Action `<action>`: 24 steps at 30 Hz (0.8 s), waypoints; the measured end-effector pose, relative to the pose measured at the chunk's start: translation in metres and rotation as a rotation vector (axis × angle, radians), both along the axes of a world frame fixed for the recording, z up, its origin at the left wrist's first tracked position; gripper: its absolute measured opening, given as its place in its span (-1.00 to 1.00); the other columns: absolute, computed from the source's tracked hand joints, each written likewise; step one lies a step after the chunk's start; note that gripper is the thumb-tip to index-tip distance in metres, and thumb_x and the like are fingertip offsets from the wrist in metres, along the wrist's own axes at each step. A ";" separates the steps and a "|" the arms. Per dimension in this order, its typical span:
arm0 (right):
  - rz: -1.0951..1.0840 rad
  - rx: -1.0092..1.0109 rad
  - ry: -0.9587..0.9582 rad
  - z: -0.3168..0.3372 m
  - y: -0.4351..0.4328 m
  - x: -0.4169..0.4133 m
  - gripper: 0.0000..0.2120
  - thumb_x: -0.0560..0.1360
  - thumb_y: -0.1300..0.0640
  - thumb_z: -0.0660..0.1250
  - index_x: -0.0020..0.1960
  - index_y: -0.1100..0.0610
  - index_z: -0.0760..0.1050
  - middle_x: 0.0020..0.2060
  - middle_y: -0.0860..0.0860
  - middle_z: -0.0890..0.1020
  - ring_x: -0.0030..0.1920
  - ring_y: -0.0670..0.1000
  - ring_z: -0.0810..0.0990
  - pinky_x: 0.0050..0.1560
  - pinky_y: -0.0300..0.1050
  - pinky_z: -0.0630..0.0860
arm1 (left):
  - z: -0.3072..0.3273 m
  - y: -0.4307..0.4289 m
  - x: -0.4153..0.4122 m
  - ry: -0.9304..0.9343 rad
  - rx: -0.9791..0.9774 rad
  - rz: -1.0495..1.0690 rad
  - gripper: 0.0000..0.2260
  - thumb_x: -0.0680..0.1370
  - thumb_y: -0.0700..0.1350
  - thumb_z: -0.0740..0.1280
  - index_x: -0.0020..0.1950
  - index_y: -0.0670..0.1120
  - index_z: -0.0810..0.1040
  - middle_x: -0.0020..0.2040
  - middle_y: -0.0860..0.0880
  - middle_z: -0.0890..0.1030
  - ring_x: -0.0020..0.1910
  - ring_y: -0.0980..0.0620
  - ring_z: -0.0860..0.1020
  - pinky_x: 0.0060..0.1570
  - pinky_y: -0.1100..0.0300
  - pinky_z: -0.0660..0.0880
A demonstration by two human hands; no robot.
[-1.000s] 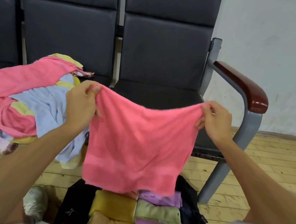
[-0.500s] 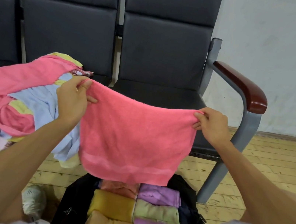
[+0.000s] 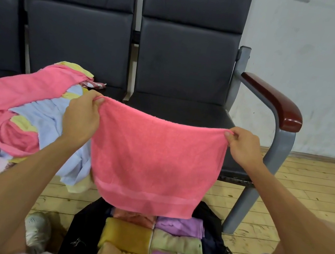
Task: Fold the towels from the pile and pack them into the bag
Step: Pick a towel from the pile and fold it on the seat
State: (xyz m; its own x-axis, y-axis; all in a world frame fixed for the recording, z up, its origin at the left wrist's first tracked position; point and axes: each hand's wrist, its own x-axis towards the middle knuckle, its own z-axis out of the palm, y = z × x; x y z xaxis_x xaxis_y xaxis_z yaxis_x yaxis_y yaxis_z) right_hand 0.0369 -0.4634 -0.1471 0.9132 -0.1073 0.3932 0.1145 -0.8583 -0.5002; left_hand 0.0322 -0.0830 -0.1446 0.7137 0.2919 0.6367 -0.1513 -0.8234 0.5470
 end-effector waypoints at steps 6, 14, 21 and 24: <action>0.019 0.179 0.143 -0.003 0.001 -0.001 -0.80 0.62 0.23 0.20 -0.03 0.21 0.59 -0.40 0.15 0.64 -0.48 0.01 0.58 -0.40 -0.20 0.50 | -0.005 -0.013 -0.002 0.178 -0.162 -0.133 -0.81 0.65 -0.20 0.16 -0.02 -0.21 0.54 -0.29 -0.15 0.61 -0.53 0.17 0.56 -0.44 0.44 0.41; -0.086 0.599 0.015 0.002 0.013 0.024 -0.86 0.67 0.17 0.12 0.04 0.18 0.43 -0.23 0.16 0.67 -0.28 0.08 0.69 -0.19 0.01 0.66 | -0.005 -0.030 0.022 0.162 -0.758 -0.323 -0.83 0.67 -0.20 0.15 -0.08 -0.08 0.47 -0.02 -0.21 0.59 -0.15 -0.09 0.67 -0.18 0.21 0.64; -0.175 0.607 -0.080 -0.003 0.026 0.073 -0.83 0.66 0.09 0.08 -0.05 0.10 0.38 -0.09 0.06 0.59 -0.07 0.06 0.59 -0.01 0.03 0.54 | -0.014 -0.043 0.068 0.173 -0.826 -0.440 -0.80 0.67 -0.24 0.14 -0.10 -0.10 0.47 -0.10 -0.09 0.64 -0.05 0.01 0.64 -0.07 0.28 0.60; -0.112 0.562 -0.128 -0.002 0.035 0.094 -0.84 0.68 0.12 0.07 -0.01 0.16 0.35 -0.21 -0.02 0.48 -0.22 -0.10 0.44 -0.27 -0.14 0.27 | -0.016 -0.045 0.097 0.165 -0.778 -0.458 -0.79 0.66 -0.23 0.16 -0.12 -0.08 0.51 -0.16 -0.05 0.61 -0.08 0.02 0.59 0.00 0.16 0.54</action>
